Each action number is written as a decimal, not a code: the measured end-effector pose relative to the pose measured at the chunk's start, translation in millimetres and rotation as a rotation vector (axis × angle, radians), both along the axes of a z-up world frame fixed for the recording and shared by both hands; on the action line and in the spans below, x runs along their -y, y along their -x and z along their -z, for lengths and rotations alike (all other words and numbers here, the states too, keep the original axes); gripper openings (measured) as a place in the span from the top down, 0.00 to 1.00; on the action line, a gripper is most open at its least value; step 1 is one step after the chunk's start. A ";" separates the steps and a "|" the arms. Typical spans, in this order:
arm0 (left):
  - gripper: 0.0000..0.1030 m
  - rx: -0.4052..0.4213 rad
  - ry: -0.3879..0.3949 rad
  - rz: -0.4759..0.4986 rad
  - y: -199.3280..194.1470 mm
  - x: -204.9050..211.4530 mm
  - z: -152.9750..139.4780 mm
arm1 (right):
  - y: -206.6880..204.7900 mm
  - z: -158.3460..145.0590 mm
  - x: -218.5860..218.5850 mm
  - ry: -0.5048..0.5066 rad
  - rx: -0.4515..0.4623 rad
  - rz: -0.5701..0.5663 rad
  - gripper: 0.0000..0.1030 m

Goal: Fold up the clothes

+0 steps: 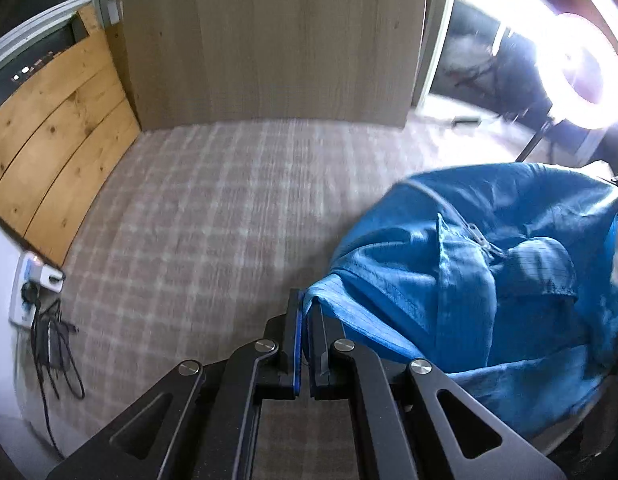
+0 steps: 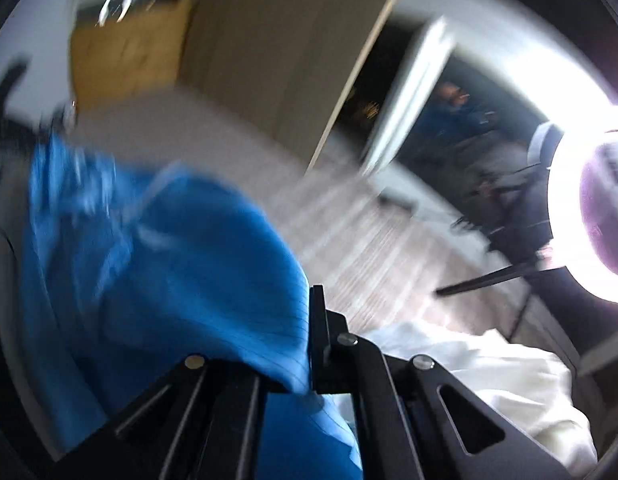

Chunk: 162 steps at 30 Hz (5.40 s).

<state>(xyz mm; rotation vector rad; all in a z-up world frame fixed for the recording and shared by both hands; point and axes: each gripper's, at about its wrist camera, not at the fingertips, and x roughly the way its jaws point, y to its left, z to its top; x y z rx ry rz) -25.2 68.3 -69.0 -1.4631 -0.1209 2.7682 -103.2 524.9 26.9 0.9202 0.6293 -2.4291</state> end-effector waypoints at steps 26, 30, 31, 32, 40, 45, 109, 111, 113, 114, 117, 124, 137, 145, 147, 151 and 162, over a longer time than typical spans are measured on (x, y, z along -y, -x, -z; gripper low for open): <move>0.99 -0.761 0.226 0.275 -140.3 116.5 -386.2 | -293.0 -382.7 72.9 -0.014 -0.804 0.431 1.00; 0.99 -0.812 0.278 0.258 -153.1 113.2 -414.3 | -294.9 -396.8 73.2 -0.013 -0.829 0.412 1.00; 0.99 -0.816 0.290 0.256 -154.4 111.2 -419.1 | -290.5 -397.0 72.3 -0.014 -0.823 0.407 1.00; 0.99 -0.820 0.301 0.254 -155.6 109.2 -423.8 | -286.0 -397.3 71.4 -0.016 -0.817 0.402 1.00; 0.99 -0.732 0.376 0.243 -105.7 85.9 -424.5 | -194.4 -355.9 52.4 -0.095 -0.662 0.426 1.00; 0.99 -0.542 0.382 0.256 4.5 55.4 -348.0 | -78.3 -269.2 31.7 -0.157 -0.462 0.446 1.00; 0.55 0.182 0.224 0.439 -107.5 51.0 30.8 | -31.1 68.7 44.5 -0.159 0.245 0.499 0.50; 0.55 0.200 0.203 0.433 -109.7 52.3 37.4 | -23.7 94.5 37.1 -0.233 0.260 0.513 0.50; 0.55 0.216 0.192 0.427 -112.7 53.4 44.2 | -16.1 111.3 18.8 -0.323 0.257 0.585 0.50; 0.55 0.222 0.190 0.431 -115.2 53.9 47.1 | -16.0 111.2 7.1 -0.324 0.256 0.620 0.51; 0.55 0.239 0.183 0.465 -125.4 54.6 55.9 | -55.8 70.7 -10.7 -0.197 0.206 0.631 0.51; 0.53 0.259 0.216 0.536 -136.8 53.3 83.4 | -216.2 28.5 1.6 0.047 0.265 0.550 0.45; 0.77 0.249 0.192 0.675 -117.3 12.8 111.3 | -304.3 120.3 67.6 0.070 0.482 0.547 0.45; 0.90 0.220 0.126 0.672 -111.2 24.3 97.5 | -286.9 140.7 88.2 -0.053 0.468 0.477 0.86; 0.91 0.211 0.101 0.668 -108.9 29.4 90.9 | -283.0 136.3 87.0 -0.059 0.457 0.481 0.96; 0.92 0.183 0.095 0.673 -104.5 40.4 73.0 | -282.6 106.5 80.6 -0.014 0.409 0.492 0.99; 0.93 0.118 0.018 0.616 -75.5 70.8 -27.0 | -269.8 11.3 54.7 0.083 0.249 0.509 0.99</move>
